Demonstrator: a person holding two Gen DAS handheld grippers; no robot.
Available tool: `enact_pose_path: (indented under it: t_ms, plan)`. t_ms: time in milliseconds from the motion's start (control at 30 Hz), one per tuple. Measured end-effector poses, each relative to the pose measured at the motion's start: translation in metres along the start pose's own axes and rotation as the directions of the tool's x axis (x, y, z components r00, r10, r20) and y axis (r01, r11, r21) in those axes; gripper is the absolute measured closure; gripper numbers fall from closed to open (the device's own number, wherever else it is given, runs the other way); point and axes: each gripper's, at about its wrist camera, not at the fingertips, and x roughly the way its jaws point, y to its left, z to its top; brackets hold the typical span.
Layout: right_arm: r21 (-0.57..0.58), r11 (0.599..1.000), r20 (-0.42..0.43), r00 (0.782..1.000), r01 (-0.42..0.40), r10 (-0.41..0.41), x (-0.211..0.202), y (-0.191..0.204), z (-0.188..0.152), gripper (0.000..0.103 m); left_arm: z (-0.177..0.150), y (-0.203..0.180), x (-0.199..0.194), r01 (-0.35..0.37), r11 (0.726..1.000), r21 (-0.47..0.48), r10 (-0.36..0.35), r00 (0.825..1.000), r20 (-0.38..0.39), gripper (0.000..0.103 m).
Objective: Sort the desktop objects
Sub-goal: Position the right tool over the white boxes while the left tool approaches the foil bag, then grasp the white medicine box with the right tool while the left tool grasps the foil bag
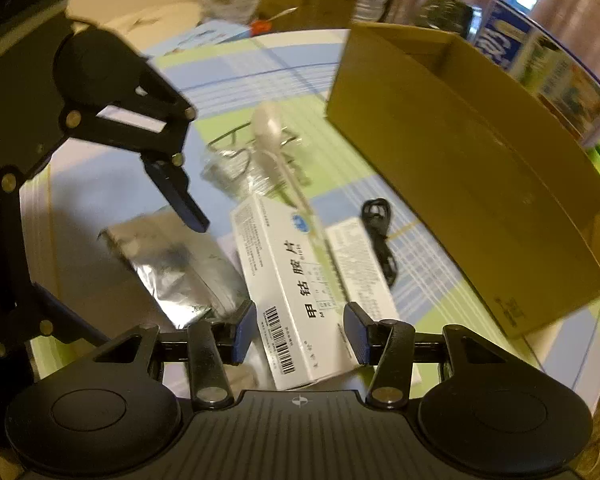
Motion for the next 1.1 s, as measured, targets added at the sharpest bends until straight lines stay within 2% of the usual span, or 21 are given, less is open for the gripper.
enact_pose_path:
  t_ms: [167,300,433,533,633,667,700,867,967,1100]
  plan:
    - [-0.045,0.999,-0.026,1.000,-0.003,0.002,0.019,0.003,-0.003,0.059,-0.003,-0.001,0.006,0.009,1.000,-0.003,-0.009,1.000,-0.004,0.023]
    - [-0.017,1.000,-0.027,0.999,-0.026,0.025,0.025,-0.003,-0.008,0.061,-0.001,-0.001,0.011,0.016,1.000,0.019,-0.016,1.000,-0.007,0.023]
    - [-0.016,0.999,-0.022,0.999,-0.032,0.032,0.026,-0.008,-0.010,0.061,0.004,-0.004,0.021,0.040,0.993,0.115,-0.037,0.999,-0.028,0.023]
    - [-0.020,0.999,-0.021,0.999,-0.031,0.031,0.026,-0.008,-0.011,0.061,0.008,-0.010,0.033,0.040,0.976,0.212,-0.025,0.997,-0.073,0.023]
    - [-0.023,0.999,-0.019,0.999,-0.039,0.039,0.027,-0.010,-0.012,0.060,0.012,-0.014,0.043,0.031,0.963,0.269,0.001,0.993,-0.115,0.030]
    - [-0.022,0.999,-0.018,0.999,-0.042,0.042,0.027,-0.012,-0.012,0.058,0.013,-0.014,0.044,0.026,0.962,0.270,0.008,0.992,-0.123,0.035]
    - [-0.019,0.999,-0.018,0.999,-0.043,0.043,0.028,-0.013,-0.012,0.057,0.013,-0.014,0.045,0.021,0.964,0.266,0.015,0.991,-0.132,0.043]
    - [0.016,0.999,-0.023,0.999,-0.043,0.043,0.034,-0.019,-0.011,0.041,0.006,-0.014,0.036,0.019,0.974,0.225,0.020,0.986,-0.168,0.061]
    - [0.021,0.999,-0.028,0.999,-0.042,0.042,0.038,-0.021,-0.010,0.032,-0.005,-0.009,0.028,0.011,0.987,0.158,0.020,0.981,-0.192,0.062]
    - [0.030,0.999,-0.026,0.999,-0.044,0.045,0.044,-0.028,-0.003,0.026,-0.022,0.000,0.019,-0.036,0.996,0.078,0.051,0.976,-0.210,0.063]
